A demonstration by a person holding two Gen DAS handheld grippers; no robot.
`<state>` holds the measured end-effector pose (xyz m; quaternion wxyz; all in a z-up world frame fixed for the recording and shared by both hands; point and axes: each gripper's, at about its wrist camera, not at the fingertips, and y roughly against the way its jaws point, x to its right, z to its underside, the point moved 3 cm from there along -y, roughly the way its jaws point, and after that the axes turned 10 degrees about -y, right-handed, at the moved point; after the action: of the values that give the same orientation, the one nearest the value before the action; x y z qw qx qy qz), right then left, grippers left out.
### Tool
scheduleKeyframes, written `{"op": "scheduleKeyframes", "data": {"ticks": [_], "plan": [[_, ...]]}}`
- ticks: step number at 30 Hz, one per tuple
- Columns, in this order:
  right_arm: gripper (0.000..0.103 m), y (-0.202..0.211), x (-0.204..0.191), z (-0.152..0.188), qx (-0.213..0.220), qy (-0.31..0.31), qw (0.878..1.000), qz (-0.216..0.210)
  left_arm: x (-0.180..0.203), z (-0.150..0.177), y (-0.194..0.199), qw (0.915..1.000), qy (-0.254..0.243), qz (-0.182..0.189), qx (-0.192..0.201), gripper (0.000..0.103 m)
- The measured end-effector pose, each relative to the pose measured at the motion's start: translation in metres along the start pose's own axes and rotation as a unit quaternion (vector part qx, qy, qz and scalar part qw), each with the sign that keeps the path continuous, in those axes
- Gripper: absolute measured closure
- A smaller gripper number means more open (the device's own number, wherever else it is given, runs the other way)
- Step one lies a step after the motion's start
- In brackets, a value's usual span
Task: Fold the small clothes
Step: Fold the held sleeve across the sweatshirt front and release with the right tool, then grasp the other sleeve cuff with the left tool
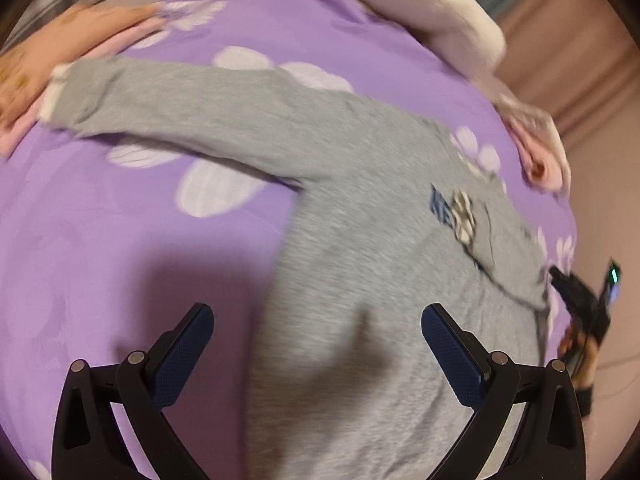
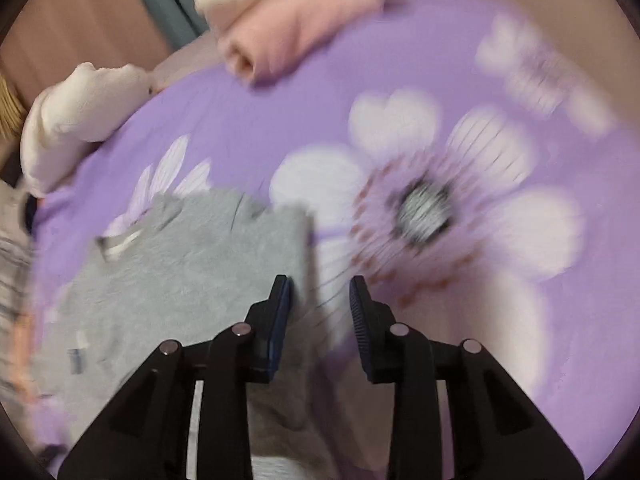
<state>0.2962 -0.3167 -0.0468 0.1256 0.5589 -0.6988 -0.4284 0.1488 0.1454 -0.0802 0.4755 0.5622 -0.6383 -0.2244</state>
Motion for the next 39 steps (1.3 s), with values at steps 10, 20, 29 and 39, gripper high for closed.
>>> {"op": "scheduleKeyframes", "data": {"ticks": [10,20,29,39], "plan": [[0.083,-0.002,-0.040,0.057,-0.049,0.131,0.989,-0.048,-0.080,0.004,0.042,0.9940,0.095,-0.011,0.053,0.000],[0.079,0.028,-0.082,0.076,-0.031,0.161,0.982,-0.089,-0.137,-0.013,0.045,0.9797,0.172,0.052,0.090,0.000],[0.081,-0.001,-0.168,0.103,-0.068,0.153,0.971,-0.169,-0.175,-0.043,0.013,0.9533,0.250,0.112,0.127,0.000],[0.086,-0.031,-0.216,0.129,-0.086,0.186,0.965,-0.163,-0.191,-0.079,-0.005,0.9556,0.252,0.049,0.145,0.040]]}}
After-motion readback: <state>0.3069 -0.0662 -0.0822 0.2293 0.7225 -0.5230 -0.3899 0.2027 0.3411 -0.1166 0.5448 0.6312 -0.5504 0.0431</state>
